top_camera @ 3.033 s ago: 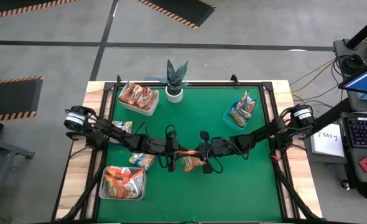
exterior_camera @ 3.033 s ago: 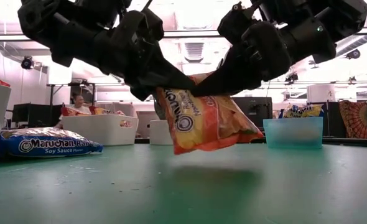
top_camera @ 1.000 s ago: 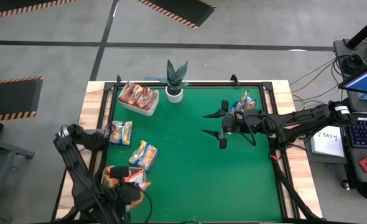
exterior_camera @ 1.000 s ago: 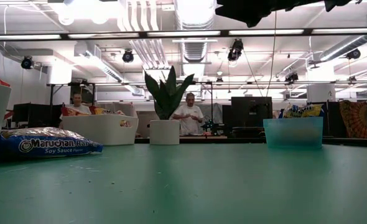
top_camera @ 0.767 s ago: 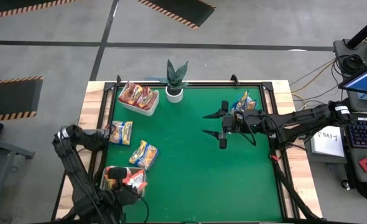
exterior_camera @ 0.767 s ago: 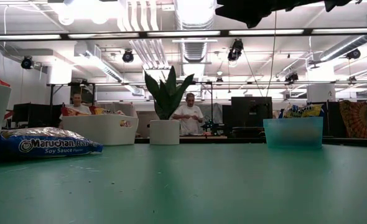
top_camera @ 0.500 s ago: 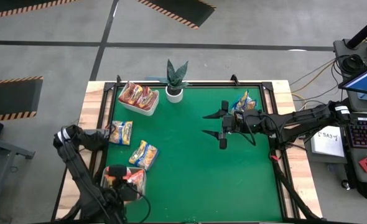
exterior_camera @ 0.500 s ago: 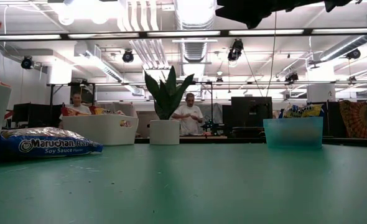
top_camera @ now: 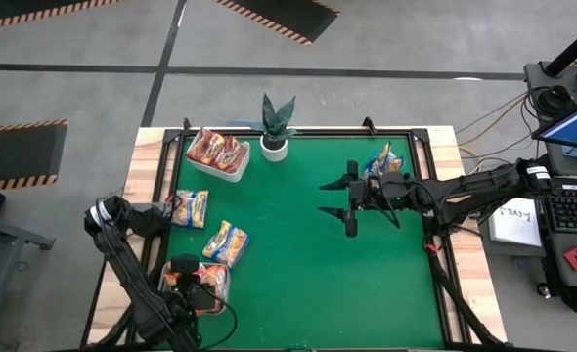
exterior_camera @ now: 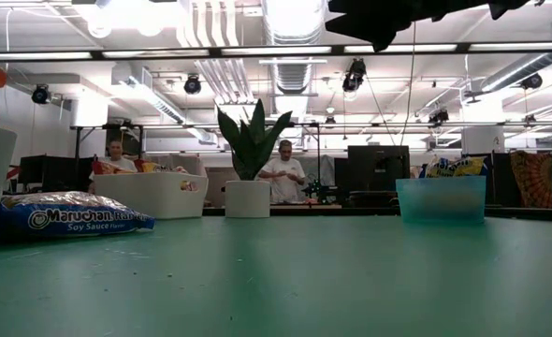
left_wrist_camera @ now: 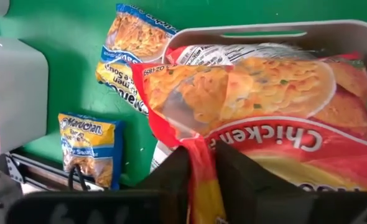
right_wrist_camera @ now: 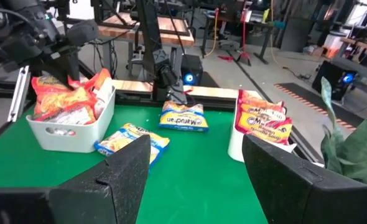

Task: Sort Maruchan noodles
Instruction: Put the orange noodle pack into the gray bin

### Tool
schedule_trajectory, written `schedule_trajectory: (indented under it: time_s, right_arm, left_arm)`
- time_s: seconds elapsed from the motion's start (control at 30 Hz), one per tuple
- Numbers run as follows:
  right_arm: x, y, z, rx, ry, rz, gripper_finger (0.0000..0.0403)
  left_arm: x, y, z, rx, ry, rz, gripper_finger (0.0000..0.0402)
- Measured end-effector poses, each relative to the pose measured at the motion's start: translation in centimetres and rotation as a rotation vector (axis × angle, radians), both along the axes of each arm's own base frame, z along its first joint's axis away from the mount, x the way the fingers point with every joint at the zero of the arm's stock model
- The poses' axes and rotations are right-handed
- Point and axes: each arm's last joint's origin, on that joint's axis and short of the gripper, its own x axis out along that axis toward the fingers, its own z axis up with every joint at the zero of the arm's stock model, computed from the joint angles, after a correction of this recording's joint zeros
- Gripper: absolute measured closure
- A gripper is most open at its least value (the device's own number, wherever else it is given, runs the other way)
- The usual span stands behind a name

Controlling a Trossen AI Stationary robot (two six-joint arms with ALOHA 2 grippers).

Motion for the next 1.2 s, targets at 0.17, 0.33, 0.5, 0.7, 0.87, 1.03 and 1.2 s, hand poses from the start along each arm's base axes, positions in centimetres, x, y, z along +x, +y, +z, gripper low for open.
schedule_trajectory:
  time_s: [0.17,0.33,0.5,0.7,0.87,1.03,1.2]
  right_arm:
    - [0.0,0.0,0.0,0.02,0.002,-0.001,0.0157]
    - [0.0,0.0,-0.2,0.02,0.019,-0.001,0.016]
    - [0.0,0.0,-0.2,0.02,0.019,-0.001,0.0161]
    - [0.0,0.0,-0.2,0.01,0.019,-0.001,0.0157]
    - [0.0,0.0,-0.2,0.012,0.02,-0.001,0.0154]
    - [0.0,0.0,-0.2,0.012,0.02,-0.001,0.0154]
    - [0.0,0.0,-0.2,0.011,0.02,-0.001,0.0154]
  left_arm:
    - [0.0,0.0,0.0,0.005,0.016,-0.035,0.0289]
    - [0.0,0.0,0.0,0.005,0.016,-0.035,0.0237]
    - [0.0,0.0,0.0,-0.005,-0.017,0.04,0.0214]
    - [0.1,-0.5,-0.9,0.012,-0.019,0.079,0.021]
    - [0.2,-0.6,-0.8,0.008,-0.01,0.064,0.021]
    - [0.3,-0.7,-0.1,-0.029,-0.011,0.078,0.0209]
    - [0.3,-0.7,0.2,-0.045,-0.01,0.082,0.0209]
